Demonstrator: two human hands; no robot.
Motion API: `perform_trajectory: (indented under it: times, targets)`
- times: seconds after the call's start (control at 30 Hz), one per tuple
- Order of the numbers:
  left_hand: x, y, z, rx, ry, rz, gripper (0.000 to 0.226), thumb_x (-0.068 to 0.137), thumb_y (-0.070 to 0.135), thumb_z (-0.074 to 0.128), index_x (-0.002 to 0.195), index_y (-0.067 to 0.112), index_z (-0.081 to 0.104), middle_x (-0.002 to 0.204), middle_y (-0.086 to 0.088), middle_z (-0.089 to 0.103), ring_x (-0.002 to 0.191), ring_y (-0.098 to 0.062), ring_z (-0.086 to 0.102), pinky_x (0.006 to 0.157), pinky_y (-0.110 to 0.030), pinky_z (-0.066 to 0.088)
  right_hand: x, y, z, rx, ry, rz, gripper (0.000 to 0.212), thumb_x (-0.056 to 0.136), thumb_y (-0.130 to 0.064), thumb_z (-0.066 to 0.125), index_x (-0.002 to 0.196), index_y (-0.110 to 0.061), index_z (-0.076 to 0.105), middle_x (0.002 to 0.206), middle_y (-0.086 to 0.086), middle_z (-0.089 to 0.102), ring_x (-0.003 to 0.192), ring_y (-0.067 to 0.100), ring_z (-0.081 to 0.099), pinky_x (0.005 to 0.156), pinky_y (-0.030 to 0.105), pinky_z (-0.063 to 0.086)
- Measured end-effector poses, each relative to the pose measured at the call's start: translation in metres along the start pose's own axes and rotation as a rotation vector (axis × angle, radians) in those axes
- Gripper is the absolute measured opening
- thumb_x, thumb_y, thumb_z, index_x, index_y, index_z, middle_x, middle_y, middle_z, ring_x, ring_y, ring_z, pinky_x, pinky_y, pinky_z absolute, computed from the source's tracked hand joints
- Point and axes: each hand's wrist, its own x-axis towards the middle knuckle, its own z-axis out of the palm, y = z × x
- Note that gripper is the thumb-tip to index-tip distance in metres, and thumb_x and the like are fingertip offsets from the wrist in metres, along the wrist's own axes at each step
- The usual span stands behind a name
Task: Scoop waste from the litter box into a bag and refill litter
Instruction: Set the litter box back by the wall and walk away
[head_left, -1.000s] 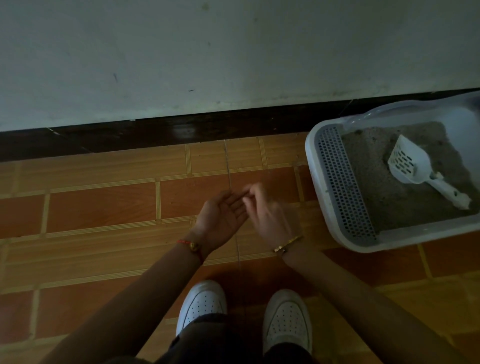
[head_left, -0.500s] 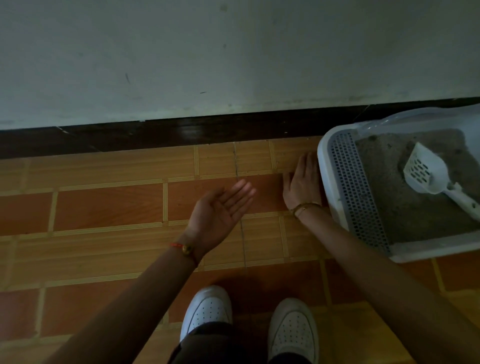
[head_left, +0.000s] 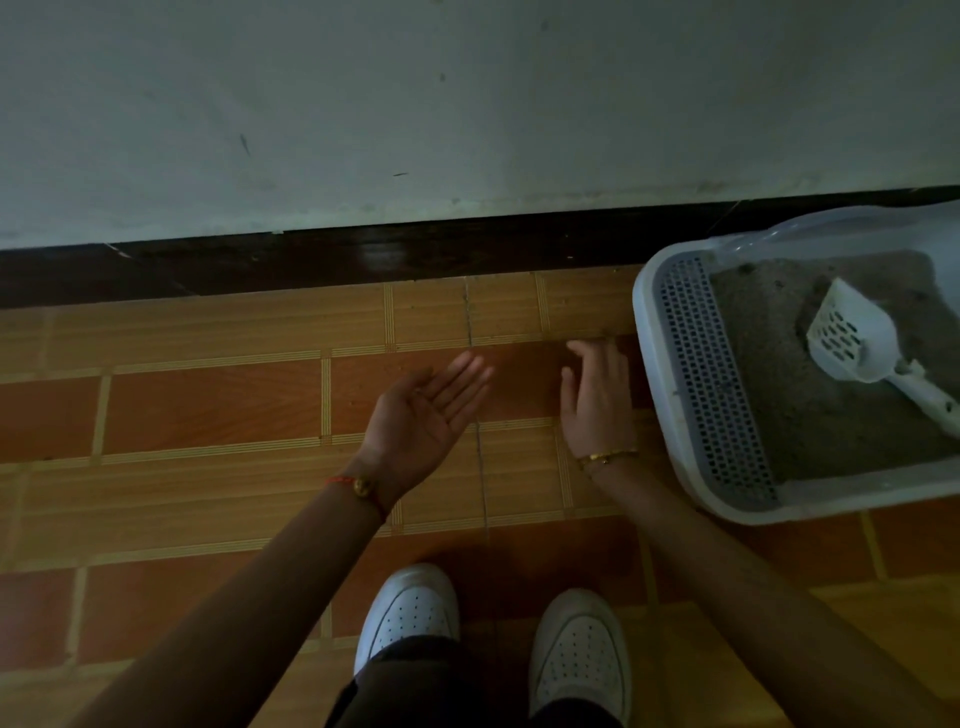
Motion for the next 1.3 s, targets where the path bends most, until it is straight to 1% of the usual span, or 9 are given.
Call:
perform_trajectory:
  times: [0.13, 0.33, 0.6, 0.73, 0.87, 1.0, 1.13, 1.23, 1.3]
  targets:
    - [0.000, -0.001, 0.000, 0.004, 0.012, 0.001, 0.040, 0.104, 0.021, 0.033, 0.121, -0.003, 0.060, 0.126, -0.019, 0.065, 0.117, -0.030, 0.063, 0.096, -0.042, 0.052, 0.021, 0.005, -0.002, -0.249, -0.086, -0.016, 0.026, 0.092, -0.036, 0.050, 0.100, -0.011, 0.049, 0.101, 0.011, 0.053, 0.089, 0.022, 0.050, 0.075, 0.034, 0.046]
    - [-0.004, 0.002, -0.001, 0.021, 0.027, 0.028, 0.039, 0.104, 0.020, 0.035, 0.120, -0.003, 0.060, 0.125, -0.019, 0.065, 0.114, -0.030, 0.065, 0.096, -0.042, 0.052, 0.050, -0.003, 0.009, -0.468, -0.205, -0.109, 0.042, 0.094, -0.046, 0.046, 0.108, -0.007, 0.051, 0.105, 0.017, 0.057, 0.095, 0.031, 0.053, 0.079, 0.040, 0.043]
    - [-0.006, 0.005, -0.008, 0.005, 0.055, 0.041, 0.040, 0.103, 0.021, 0.034, 0.120, -0.005, 0.060, 0.126, -0.021, 0.064, 0.115, -0.032, 0.064, 0.096, -0.042, 0.052, 0.062, -0.015, 0.011, -0.546, -0.276, -0.382, 0.039, 0.088, -0.005, 0.024, 0.118, -0.005, 0.049, 0.115, 0.017, 0.056, 0.108, 0.032, 0.051, 0.093, 0.040, 0.039]
    - [-0.007, 0.005, -0.007, 0.024, 0.056, 0.041, 0.040, 0.104, 0.021, 0.035, 0.122, -0.004, 0.059, 0.126, -0.021, 0.065, 0.115, -0.031, 0.065, 0.097, -0.042, 0.052, 0.064, -0.015, 0.011, -0.622, -0.304, -0.440, 0.024, 0.092, -0.003, 0.039, 0.111, -0.004, 0.053, 0.109, 0.017, 0.060, 0.104, 0.030, 0.055, 0.092, 0.038, 0.042]
    - [-0.007, 0.003, -0.005, 0.047, 0.059, 0.036, 0.040, 0.103, 0.020, 0.035, 0.122, -0.006, 0.059, 0.126, -0.022, 0.064, 0.116, -0.031, 0.064, 0.096, -0.042, 0.052, 0.054, -0.034, 0.004, -0.387, -0.102, -0.422, 0.008, 0.081, -0.006, 0.066, 0.087, -0.007, 0.060, 0.078, 0.010, 0.065, 0.072, 0.023, 0.061, 0.064, 0.031, 0.049]
    - [-0.004, -0.003, -0.005, 0.093, 0.069, 0.024, 0.038, 0.102, 0.021, 0.035, 0.110, -0.003, 0.064, 0.106, -0.015, 0.071, 0.101, -0.025, 0.069, 0.091, -0.033, 0.057, 0.007, -0.074, -0.001, -0.100, -0.035, -0.570, 0.013, 0.092, -0.019, 0.048, 0.088, -0.011, 0.057, 0.080, 0.004, 0.060, 0.072, 0.017, 0.056, 0.066, 0.029, 0.048]
    - [-0.004, -0.012, -0.001, 0.142, 0.050, 0.042, 0.059, 0.103, 0.021, 0.030, 0.065, 0.009, 0.074, 0.066, -0.004, 0.067, 0.062, -0.013, 0.066, 0.072, -0.028, 0.052, -0.022, -0.085, -0.002, 0.049, -0.045, -0.442, 0.017, 0.093, -0.025, 0.049, 0.095, -0.009, 0.055, 0.085, 0.005, 0.058, 0.075, 0.020, 0.053, 0.067, 0.030, 0.041]
    - [-0.002, -0.016, -0.003, 0.086, 0.026, -0.018, 0.046, 0.102, 0.020, 0.032, 0.102, -0.002, 0.072, 0.105, -0.017, 0.073, 0.093, -0.024, 0.073, 0.084, -0.033, 0.060, -0.044, -0.056, -0.006, 0.091, -0.057, -0.263, 0.029, 0.096, -0.038, 0.045, 0.093, -0.011, 0.056, 0.081, 0.002, 0.057, 0.073, 0.020, 0.055, 0.064, 0.028, 0.042]
    - [-0.001, -0.019, -0.005, 0.048, 0.032, -0.047, 0.040, 0.102, 0.018, 0.034, 0.116, -0.006, 0.063, 0.121, -0.022, 0.067, 0.107, -0.031, 0.069, 0.093, -0.041, 0.054, -0.067, -0.022, -0.009, 0.070, -0.246, -0.016, 0.063, 0.086, -0.074, 0.025, 0.084, -0.017, 0.053, 0.074, -0.002, 0.049, 0.078, 0.025, 0.060, 0.067, 0.025, 0.038]
